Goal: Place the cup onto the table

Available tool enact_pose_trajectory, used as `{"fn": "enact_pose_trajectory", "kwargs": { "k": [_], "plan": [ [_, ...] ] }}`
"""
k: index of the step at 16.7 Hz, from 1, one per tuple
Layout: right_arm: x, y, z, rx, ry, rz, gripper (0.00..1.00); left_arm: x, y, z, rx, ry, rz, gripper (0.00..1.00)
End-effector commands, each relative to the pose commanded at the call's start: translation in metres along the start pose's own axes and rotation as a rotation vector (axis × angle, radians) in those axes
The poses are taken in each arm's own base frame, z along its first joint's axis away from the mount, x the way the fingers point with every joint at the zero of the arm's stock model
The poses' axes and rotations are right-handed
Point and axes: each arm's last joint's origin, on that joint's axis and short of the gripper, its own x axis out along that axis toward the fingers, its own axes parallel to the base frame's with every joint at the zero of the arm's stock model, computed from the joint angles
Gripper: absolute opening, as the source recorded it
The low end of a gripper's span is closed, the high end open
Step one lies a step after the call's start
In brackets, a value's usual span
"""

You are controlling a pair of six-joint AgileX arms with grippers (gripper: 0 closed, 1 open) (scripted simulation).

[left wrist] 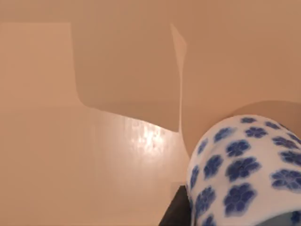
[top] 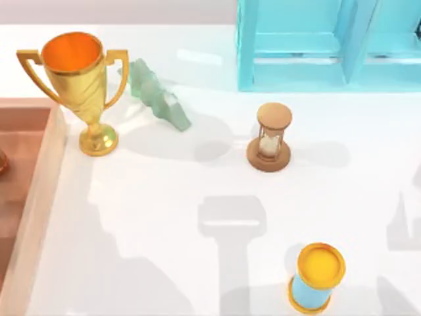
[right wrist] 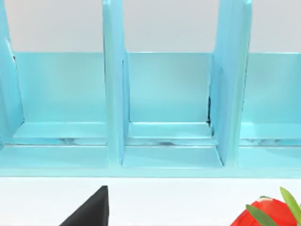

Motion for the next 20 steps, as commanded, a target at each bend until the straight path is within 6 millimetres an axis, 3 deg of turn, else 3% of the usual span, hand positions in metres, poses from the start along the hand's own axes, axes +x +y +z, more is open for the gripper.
{"fn": "enact_pose_trajectory", "kwargs": {
  "k": [9,14,16,20],
  "plan": [
    [0.0,0.0,0.0,0.0,0.0,0.0,1.0,-0.001,0.0,0.0,-0.001,-0.003,0.0,0.0],
    [0.0,0.0,0.0,0.0,0.0,0.0,1.0,-0.031,0.009,0.003,-0.045,-0.036,0.004,0.0],
    [0.0,0.0,0.0,0.0,0.0,0.0,1.0,-0.043,-0.006,0.005,-0.043,-0.025,-0.008,0.0],
    [0.0,0.0,0.0,0.0,0.0,0.0,1.0,-0.071,-0.06,0.006,-0.004,0.01,-0.019,0.0]
  ]
}}
